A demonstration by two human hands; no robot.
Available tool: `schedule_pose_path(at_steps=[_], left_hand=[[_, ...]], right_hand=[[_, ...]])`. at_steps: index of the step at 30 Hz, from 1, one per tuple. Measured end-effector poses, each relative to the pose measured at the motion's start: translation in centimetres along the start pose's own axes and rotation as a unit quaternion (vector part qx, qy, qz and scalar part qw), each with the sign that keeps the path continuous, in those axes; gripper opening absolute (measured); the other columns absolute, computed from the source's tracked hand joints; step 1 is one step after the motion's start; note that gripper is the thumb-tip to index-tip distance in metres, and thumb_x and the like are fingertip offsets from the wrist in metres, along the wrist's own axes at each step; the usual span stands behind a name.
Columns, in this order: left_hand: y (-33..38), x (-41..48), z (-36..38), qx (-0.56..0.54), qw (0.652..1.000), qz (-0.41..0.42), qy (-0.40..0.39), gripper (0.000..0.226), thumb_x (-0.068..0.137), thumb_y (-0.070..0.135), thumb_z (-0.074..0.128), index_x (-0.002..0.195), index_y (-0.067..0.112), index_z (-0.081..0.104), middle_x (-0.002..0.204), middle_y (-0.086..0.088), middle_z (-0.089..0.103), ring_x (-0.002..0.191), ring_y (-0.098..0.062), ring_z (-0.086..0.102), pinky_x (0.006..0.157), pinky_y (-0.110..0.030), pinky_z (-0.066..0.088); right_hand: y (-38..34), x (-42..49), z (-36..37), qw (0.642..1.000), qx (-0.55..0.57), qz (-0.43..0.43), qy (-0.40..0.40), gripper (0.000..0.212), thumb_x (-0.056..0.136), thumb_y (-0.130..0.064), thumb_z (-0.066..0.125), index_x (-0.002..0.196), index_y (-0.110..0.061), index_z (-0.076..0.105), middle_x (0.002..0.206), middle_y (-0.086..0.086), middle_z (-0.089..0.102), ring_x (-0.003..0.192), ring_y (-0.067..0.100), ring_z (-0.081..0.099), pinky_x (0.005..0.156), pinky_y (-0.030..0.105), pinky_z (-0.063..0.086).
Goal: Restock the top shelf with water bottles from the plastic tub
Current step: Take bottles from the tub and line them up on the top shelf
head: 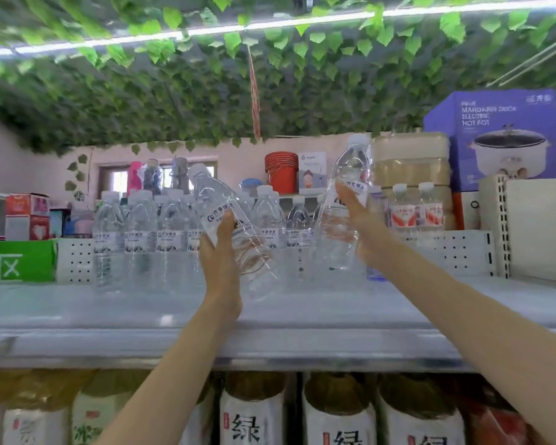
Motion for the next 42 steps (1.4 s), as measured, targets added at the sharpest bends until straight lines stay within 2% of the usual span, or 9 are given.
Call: schedule_pose_path(at_steps=[7, 14, 17, 22, 27, 29, 32, 40, 42], left_hand=[[-1.9, 2.9, 0.0, -0.008, 1.000, -0.022, 0.019, 0.063, 0.086, 0.052, 0.055, 0.141, 0.027, 0.035, 0.123, 0.013, 0.040, 0.112, -0.008, 0.036, 0.096, -0.034, 0.026], [-2.8, 3.8, -0.3, 0.001, 0.999, -0.038, 0.016, 0.054, 0.086, 0.053, 0.055, 0.133, 0.030, 0.043, 0.106, 0.019, 0.049, 0.098, -0.005, 0.045, 0.091, -0.031, 0.027], [-2.6, 3.6, -0.2, 0.002, 1.000, -0.030, 0.010, 0.055, 0.086, 0.051, 0.056, 0.134, 0.030, 0.042, 0.117, 0.013, 0.047, 0.107, -0.009, 0.042, 0.091, -0.032, 0.029], [-2.4, 3.2, 0.0, -0.011, 0.999, -0.035, -0.005, 0.046, 0.088, 0.047, 0.055, 0.128, 0.032, 0.039, 0.098, 0.022, 0.047, 0.102, -0.006, 0.045, 0.088, -0.029, 0.028], [-2.0, 2.5, 0.6, 0.003, 0.998, -0.045, -0.036, 0.038, 0.090, 0.044, 0.053, 0.122, 0.036, 0.034, 0.079, 0.030, 0.034, 0.068, 0.014, 0.036, 0.078, -0.021, 0.035], [-2.0, 2.5, 0.7, 0.006, 0.998, -0.046, -0.050, 0.032, 0.090, 0.043, 0.053, 0.117, 0.034, 0.038, 0.081, 0.030, 0.039, 0.070, 0.015, 0.038, 0.066, -0.015, 0.036], [-2.1, 2.7, 0.7, 0.013, 0.997, -0.044, -0.066, 0.039, 0.088, 0.045, 0.054, 0.121, 0.026, 0.049, 0.097, 0.023, 0.055, 0.087, 0.006, 0.051, 0.074, -0.022, 0.039], [-1.6, 2.2, 0.9, 0.022, 0.996, -0.030, -0.084, 0.042, 0.088, 0.045, 0.055, 0.125, 0.027, 0.052, 0.101, 0.018, 0.061, 0.080, 0.010, 0.056, 0.057, -0.010, 0.045], [-1.5, 2.2, 0.9, 0.023, 0.996, -0.025, -0.086, 0.045, 0.087, 0.045, 0.055, 0.128, 0.027, 0.051, 0.107, 0.015, 0.062, 0.089, 0.005, 0.057, 0.068, -0.013, 0.047]], right_hand=[[1.3, 7.1, 2.4, 0.998, -0.051, -0.012, -0.032, 0.065, 0.086, -0.028, 0.066, 0.139, -0.011, 0.032, 0.126, 0.007, 0.049, 0.109, 0.017, 0.046, 0.078, 0.026, 0.040], [6.9, 10.6, 2.4, 0.984, -0.132, 0.083, -0.082, 0.073, 0.073, -0.006, 0.076, 0.135, -0.005, 0.038, 0.131, 0.011, 0.052, 0.125, 0.027, 0.046, 0.106, 0.040, 0.034], [9.0, 10.8, 2.3, 0.965, -0.207, 0.118, -0.113, 0.074, 0.068, -0.017, 0.081, 0.132, -0.008, 0.043, 0.129, 0.008, 0.055, 0.120, 0.027, 0.050, 0.107, 0.056, 0.033], [9.2, 9.4, 2.5, 0.926, -0.321, 0.137, -0.145, 0.080, 0.081, -0.034, 0.071, 0.144, -0.017, 0.025, 0.147, 0.005, 0.035, 0.132, 0.032, 0.037, 0.103, 0.059, 0.035], [10.1, 9.1, 1.2, 0.888, -0.412, 0.175, -0.108, 0.106, 0.077, -0.025, 0.076, 0.150, -0.015, 0.000, 0.154, 0.013, 0.021, 0.134, 0.038, 0.033, 0.094, 0.054, 0.047], [10.6, 9.0, 0.9, 0.872, -0.436, 0.198, -0.096, 0.110, 0.079, -0.011, 0.074, 0.150, -0.014, -0.010, 0.151, 0.023, 0.025, 0.131, 0.041, 0.037, 0.097, 0.055, 0.045], [10.7, 9.1, 1.3, 0.877, -0.426, 0.207, -0.086, 0.108, 0.080, -0.002, 0.070, 0.149, -0.013, -0.011, 0.149, 0.027, 0.025, 0.129, 0.047, 0.037, 0.103, 0.058, 0.037], [10.9, 9.0, 1.7, 0.867, -0.453, 0.174, -0.114, 0.109, 0.082, -0.011, 0.069, 0.149, -0.011, -0.017, 0.155, 0.021, 0.016, 0.125, 0.043, 0.046, 0.106, 0.048, 0.039], [10.9, 8.9, 1.9, 0.865, -0.457, 0.168, -0.122, 0.108, 0.082, -0.012, 0.070, 0.150, -0.011, -0.014, 0.154, 0.021, 0.018, 0.123, 0.042, 0.048, 0.104, 0.046, 0.042]])
Point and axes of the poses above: each hand's wrist, its own x-axis towards the middle knuckle, its own z-axis out of the palm, y = z × x, the point moved 5 cm from there along x, towards the middle knuckle
